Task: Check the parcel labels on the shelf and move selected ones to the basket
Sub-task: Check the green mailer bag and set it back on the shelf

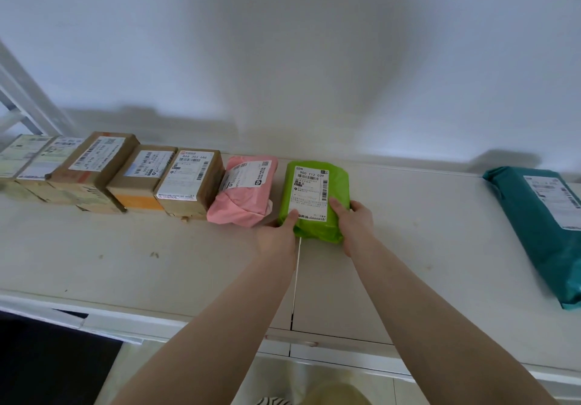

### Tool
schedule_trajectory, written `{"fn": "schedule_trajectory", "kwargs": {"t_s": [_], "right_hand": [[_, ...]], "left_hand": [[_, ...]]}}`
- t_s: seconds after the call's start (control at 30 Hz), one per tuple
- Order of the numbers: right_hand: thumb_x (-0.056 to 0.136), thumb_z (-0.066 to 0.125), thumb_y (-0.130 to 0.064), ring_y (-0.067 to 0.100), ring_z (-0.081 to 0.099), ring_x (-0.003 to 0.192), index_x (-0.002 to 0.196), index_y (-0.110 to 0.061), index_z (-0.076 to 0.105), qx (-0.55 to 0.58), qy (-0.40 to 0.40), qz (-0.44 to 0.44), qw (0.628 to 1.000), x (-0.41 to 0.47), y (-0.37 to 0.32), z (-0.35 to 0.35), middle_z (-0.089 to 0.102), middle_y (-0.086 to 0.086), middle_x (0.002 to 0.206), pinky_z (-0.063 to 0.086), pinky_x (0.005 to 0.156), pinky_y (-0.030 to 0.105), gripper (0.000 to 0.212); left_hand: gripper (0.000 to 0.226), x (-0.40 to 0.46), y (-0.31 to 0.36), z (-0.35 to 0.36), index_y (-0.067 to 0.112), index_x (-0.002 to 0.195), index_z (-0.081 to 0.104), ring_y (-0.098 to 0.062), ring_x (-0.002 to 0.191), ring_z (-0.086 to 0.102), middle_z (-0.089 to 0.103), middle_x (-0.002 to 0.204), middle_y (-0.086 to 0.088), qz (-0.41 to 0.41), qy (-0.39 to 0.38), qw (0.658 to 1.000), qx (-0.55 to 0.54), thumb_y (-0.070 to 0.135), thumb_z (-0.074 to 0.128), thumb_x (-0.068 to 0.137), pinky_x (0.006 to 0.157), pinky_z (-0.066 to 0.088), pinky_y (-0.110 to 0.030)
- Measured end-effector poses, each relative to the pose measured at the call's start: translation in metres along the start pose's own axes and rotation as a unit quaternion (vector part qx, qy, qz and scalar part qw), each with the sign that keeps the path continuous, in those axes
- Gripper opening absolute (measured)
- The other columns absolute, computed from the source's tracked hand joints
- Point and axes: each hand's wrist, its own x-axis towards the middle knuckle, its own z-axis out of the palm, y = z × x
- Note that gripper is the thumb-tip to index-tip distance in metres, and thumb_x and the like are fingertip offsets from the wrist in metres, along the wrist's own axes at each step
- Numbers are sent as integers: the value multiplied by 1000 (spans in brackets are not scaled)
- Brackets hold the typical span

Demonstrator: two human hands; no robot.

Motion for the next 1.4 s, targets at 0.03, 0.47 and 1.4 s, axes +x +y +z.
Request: {"fn": "schedule_trajectory", "kwargs": {"t_s": [0.03, 0.47, 1.4], "right_hand": [[91, 69, -17, 25, 66, 84, 124, 0, 62, -8, 2, -3, 1000, 0, 0, -1, 69, 11, 102, 54, 71, 34, 38], [85, 74, -34, 30, 70, 95, 120, -6, 67, -87, 30, -44, 995, 3, 0, -3, 73, 12, 110, 58, 87, 48, 45], [83, 78, -29, 10, 56, 71, 112, -7, 67, 14, 31, -67, 997, -21, -24, -46, 66, 5, 96, 47, 72, 28, 38]], "left_hand": [[23, 1, 0, 0, 18, 71, 59, -14, 66, 58, 61, 71, 3, 9, 2, 1000, 8, 30, 74, 83, 62, 46, -25], [31, -12, -1, 5, 13, 82, 68, -26, 78, 68, 71, 79, -4, 57, 37, 996, 58, 42, 78, 75, 80, 57, -41], [52, -86, 9, 55, 20, 126, 58, -15, 87, 52, 57, 104, 1, -158, -78, 984, -22, 44, 71, 82, 83, 43, -28]]}}
